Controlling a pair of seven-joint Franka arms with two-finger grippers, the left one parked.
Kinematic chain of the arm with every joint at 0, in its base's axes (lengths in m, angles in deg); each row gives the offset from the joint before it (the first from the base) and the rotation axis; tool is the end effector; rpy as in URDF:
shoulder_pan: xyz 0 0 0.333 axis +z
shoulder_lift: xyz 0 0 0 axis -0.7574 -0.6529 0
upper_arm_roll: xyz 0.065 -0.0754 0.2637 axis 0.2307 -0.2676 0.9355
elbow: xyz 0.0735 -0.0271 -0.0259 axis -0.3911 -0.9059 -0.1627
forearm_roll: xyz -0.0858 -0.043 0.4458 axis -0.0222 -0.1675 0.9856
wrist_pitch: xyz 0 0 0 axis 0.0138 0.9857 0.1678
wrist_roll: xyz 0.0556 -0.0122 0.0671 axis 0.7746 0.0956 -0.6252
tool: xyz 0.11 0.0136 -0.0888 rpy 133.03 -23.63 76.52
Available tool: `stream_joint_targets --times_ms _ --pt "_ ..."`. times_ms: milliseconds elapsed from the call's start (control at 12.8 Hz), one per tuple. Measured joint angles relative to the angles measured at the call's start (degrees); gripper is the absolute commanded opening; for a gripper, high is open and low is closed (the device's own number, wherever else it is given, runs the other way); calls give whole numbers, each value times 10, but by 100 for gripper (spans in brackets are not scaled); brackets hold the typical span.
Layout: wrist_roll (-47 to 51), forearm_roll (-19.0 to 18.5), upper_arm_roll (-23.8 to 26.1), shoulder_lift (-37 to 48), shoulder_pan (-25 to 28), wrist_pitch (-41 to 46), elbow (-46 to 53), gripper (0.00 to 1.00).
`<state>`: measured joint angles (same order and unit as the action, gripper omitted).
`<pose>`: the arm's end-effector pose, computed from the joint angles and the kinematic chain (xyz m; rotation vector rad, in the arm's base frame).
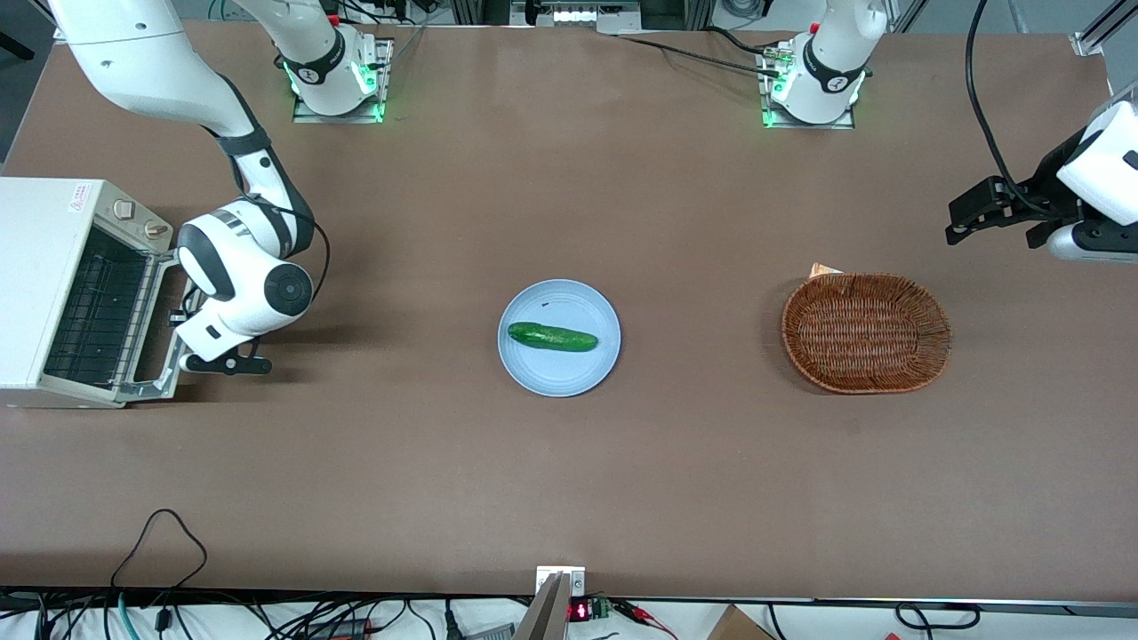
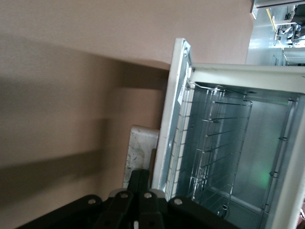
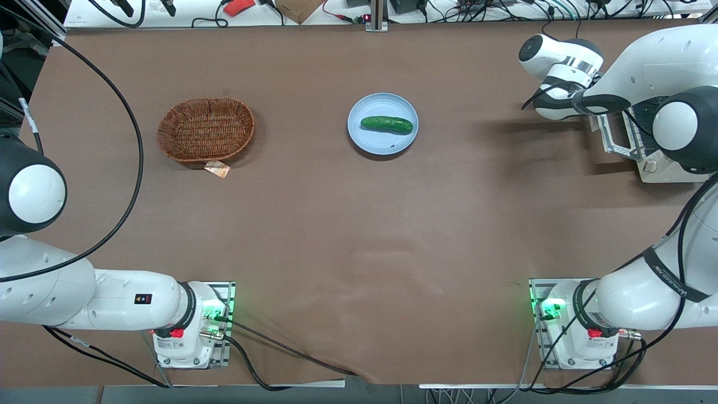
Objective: Open oven door with right arm only
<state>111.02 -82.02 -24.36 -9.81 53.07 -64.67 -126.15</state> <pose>0.6175 -0.0050 0.1001 2.2481 0.1288 -0.0734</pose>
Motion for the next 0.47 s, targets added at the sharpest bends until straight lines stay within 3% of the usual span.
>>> stream_joint_targets --times_ms 469 --pt "1 0 0 -24 2 -14 4 1"
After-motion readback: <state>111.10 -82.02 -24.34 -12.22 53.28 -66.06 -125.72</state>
